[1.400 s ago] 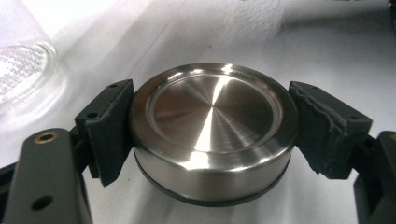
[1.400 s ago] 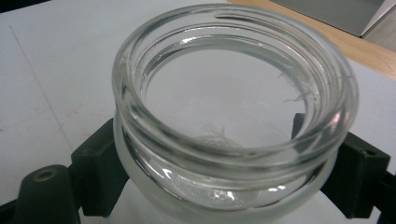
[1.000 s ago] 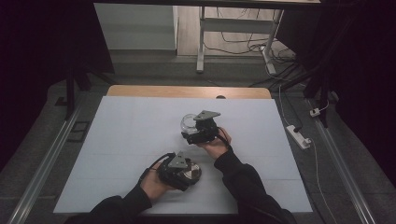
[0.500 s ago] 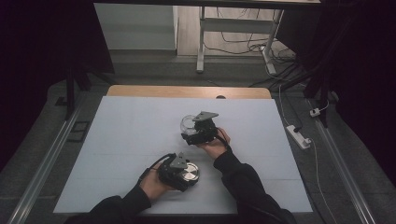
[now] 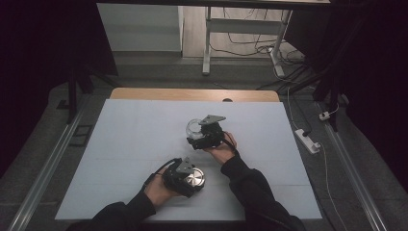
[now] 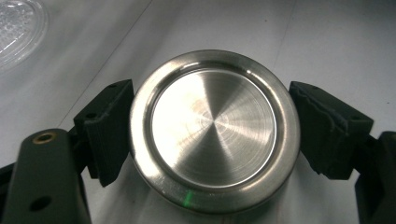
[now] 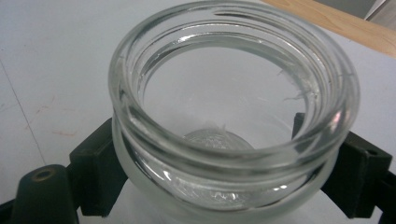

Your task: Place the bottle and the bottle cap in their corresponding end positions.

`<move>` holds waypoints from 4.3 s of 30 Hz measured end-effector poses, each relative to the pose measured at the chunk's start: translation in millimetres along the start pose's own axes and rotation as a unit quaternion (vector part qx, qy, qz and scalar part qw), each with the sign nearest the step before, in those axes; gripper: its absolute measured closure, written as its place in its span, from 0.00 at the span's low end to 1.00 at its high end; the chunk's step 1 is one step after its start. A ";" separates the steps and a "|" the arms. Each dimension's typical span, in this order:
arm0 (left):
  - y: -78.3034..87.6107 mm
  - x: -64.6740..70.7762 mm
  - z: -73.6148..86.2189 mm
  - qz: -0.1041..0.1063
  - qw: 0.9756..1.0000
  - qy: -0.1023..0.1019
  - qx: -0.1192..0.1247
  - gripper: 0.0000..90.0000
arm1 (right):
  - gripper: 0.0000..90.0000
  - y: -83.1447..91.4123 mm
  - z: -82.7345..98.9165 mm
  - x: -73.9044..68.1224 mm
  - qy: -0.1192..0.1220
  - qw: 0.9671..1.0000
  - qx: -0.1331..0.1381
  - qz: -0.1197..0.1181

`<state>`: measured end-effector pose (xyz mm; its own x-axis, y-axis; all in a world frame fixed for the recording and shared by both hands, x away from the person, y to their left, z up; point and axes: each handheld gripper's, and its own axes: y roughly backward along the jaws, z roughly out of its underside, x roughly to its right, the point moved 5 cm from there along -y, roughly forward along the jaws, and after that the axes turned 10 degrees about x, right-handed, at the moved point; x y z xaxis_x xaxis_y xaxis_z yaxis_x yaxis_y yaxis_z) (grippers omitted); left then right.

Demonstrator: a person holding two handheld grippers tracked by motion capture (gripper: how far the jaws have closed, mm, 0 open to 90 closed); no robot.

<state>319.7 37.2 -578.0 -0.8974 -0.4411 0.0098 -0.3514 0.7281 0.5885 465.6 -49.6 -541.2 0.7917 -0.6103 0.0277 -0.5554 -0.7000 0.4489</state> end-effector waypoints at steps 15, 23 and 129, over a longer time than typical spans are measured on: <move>12.7 -4.3 -4.7 0.013 0.999 0.028 0.022 0.13 | 0.05 2.1 -2.4 -2.7 -0.004 1.000 0.000 -0.006; 20.0 -4.8 -6.1 0.019 0.999 0.037 0.029 0.10 | 0.03 10.4 -8.1 -1.1 -0.010 1.000 0.008 -0.010; 143.8 -10.7 44.6 -0.049 0.990 0.111 0.071 0.00 | 0.00 157.1 39.9 -31.6 -0.014 0.999 0.022 -0.030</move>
<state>266.9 170.1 -529.5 -0.7819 -0.6064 0.1449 -0.4818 0.7352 0.4769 343.2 -155.1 -507.1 0.8170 -0.5762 -0.0227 -0.5181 -0.7508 0.4097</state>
